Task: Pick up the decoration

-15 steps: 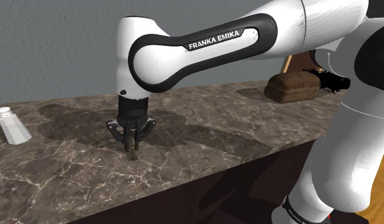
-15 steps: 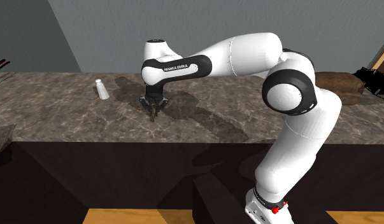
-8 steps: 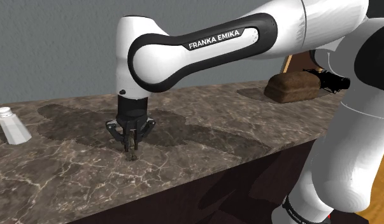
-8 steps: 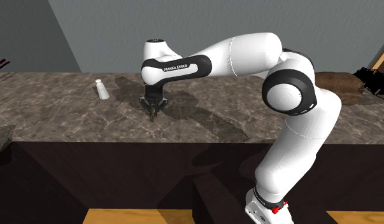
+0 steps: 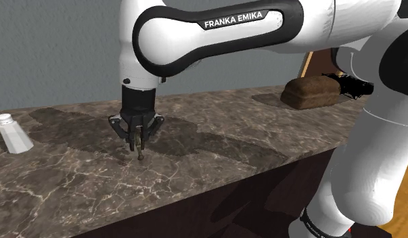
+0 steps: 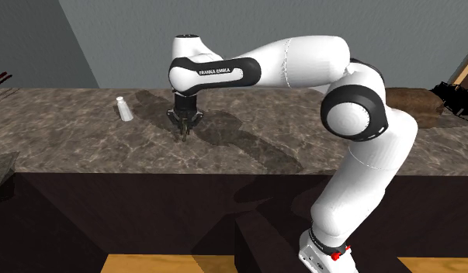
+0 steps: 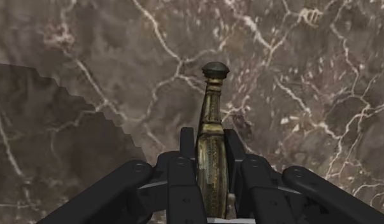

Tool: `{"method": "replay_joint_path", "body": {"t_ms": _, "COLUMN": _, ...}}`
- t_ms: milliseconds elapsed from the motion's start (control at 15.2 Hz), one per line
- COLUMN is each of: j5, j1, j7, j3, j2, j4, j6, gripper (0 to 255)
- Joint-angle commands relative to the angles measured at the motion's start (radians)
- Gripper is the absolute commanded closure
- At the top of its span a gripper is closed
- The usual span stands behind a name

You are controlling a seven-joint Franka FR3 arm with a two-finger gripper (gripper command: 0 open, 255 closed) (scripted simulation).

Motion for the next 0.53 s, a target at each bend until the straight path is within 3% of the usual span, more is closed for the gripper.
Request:
{"method": "replay_joint_path", "body": {"t_ms": 0, "j5": 0.001, "j1": -0.001, "j7": 0.001, "j3": -0.001, "j2": -0.004, "j4": 0.022, "j6": -0.026, "gripper": 255}}
{"method": "replay_joint_path", "body": {"t_ms": 462, "j5": -0.002, "j1": -0.001, "j7": 0.010, "j3": -0.001, "j2": -0.004, "j4": 0.092, "j6": -0.095, "gripper": 255}}
